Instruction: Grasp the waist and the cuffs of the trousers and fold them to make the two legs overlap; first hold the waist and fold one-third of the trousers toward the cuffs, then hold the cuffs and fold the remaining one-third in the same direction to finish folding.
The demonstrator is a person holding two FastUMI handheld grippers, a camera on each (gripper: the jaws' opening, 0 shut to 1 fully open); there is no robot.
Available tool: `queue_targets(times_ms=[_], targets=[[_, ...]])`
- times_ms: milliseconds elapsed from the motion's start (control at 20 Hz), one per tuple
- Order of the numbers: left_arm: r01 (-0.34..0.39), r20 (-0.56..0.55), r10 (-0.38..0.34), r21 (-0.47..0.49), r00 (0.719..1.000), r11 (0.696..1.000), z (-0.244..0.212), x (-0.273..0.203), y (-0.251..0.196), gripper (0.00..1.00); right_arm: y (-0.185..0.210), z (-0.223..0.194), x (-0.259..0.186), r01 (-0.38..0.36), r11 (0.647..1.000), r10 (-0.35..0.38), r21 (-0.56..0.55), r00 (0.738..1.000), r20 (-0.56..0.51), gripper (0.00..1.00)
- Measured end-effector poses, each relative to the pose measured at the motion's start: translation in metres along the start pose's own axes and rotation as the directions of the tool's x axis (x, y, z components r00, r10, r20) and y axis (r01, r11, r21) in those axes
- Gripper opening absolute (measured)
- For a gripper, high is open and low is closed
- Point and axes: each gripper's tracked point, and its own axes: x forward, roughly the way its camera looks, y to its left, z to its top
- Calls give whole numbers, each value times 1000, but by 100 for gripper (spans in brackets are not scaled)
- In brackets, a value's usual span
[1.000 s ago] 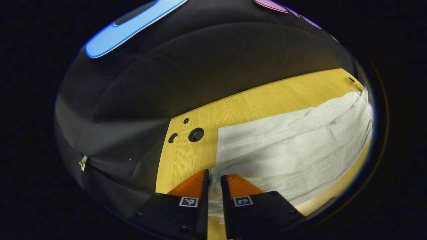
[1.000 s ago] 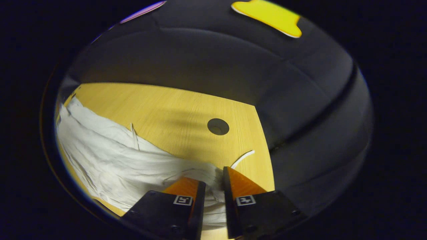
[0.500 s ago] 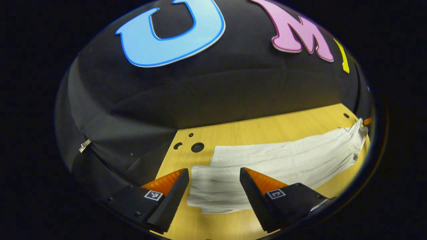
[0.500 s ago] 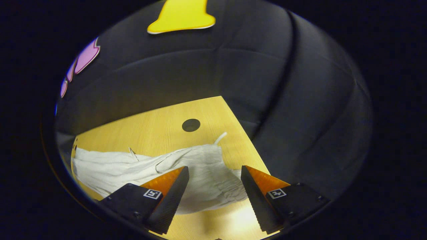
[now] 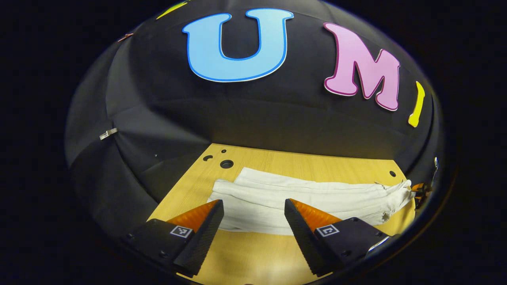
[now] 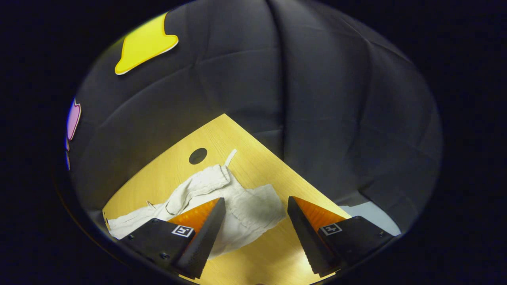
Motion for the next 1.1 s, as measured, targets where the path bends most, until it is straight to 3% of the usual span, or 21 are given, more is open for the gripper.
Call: queue_targets(times_ms=[300, 500, 600, 650, 750, 800, 900, 950, 1000, 1100], targets=[[-15, -20, 15, -9, 1000, 1000, -15, -19, -6, 98, 4, -17, 20, 34, 999, -34, -32, 999, 1, 99], [-42, -8, 41, -28, 999, 999, -20, -32, -12, 99, 4, -22, 22, 94, 985, -88, -142, 995, 51, 97], [-38, 2, 38, -42, 999, 998, -19, -37, -17, 98, 15, -27, 17, 82, 985, -75, -154, 996, 47, 85], [-35, 2, 35, -45, 999, 998, -22, -39, -20, 98, 19, -26, 19, 80, 984, -73, -158, 996, 53, 63], [-34, -3, 34, -33, 999, 999, -25, -43, -23, 98, 23, -29, 20, 67, 984, -61, -166, 997, 46, 41], [-32, -1, 32, -23, 1000, 999, -26, -45, -23, 98, 24, -34, 18, 64, 983, -59, -171, 998, 35, 40], [-15, -5, 15, -8, 1000, 1000, -29, -47, -24, 98, 31, -39, 14, 24, 982, -20, -189, 999, 25, 25], [-11, -9, 11, -2, 1000, 1000, -31, -47, -21, 98, 31, -38, 14, 20, 981, -16, -194, 1000, 26, 25], [-6, -11, 6, -3, 1000, 1000, -31, -46, -19, 98, 31, -36, 14, 19, 980, -14, -197, 999, 29, 19], [2, -14, -2, -12, 1000, 1000, -34, -45, -15, 98, 35, -22, -2, 22, 981, -11, -194, 998, 60, 19]])
